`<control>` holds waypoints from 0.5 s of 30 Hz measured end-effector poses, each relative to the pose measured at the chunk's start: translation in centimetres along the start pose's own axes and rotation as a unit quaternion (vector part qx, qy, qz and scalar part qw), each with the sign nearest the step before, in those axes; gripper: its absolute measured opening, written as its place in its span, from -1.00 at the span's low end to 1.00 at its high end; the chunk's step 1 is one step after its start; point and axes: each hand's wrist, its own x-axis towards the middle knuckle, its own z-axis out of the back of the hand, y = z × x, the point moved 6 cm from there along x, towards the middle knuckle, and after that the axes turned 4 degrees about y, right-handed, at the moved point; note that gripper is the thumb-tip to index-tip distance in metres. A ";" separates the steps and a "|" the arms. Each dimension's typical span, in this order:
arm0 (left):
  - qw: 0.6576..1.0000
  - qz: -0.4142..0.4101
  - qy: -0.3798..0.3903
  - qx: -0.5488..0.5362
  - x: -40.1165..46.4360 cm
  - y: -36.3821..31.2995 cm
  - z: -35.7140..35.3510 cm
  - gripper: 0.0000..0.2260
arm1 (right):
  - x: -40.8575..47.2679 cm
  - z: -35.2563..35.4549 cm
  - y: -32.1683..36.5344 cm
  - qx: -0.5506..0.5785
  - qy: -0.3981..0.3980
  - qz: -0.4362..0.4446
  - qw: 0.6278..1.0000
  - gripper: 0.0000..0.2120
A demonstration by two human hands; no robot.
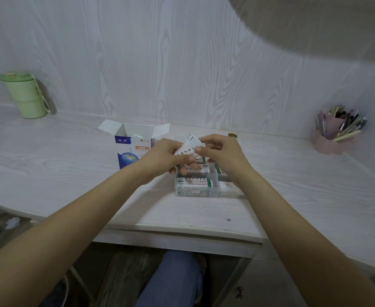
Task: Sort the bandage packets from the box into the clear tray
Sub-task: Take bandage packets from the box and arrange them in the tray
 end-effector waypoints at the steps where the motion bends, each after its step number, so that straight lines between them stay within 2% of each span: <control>1: 1.000 0.002 0.012 -0.001 0.0 -0.3 -0.4 -0.85 | -0.1 0.2 0.2 0.001 -0.010 0.008 1.000 -0.87; 4: 0.999 0.023 0.004 -0.041 -0.1 -0.4 -0.8 -0.73 | -0.3 0.8 0.2 0.000 -0.039 0.013 0.999 -0.89; 11: 0.996 0.051 -0.034 -0.059 0.5 -0.9 -1.3 -0.82 | -0.9 2.8 -0.4 0.034 -0.063 0.023 0.997 -0.77; 15: 0.993 0.049 -0.102 -0.032 1.2 -1.1 -1.3 -0.81 | -1.0 6.1 -2.4 0.016 -0.173 0.006 0.985 -0.85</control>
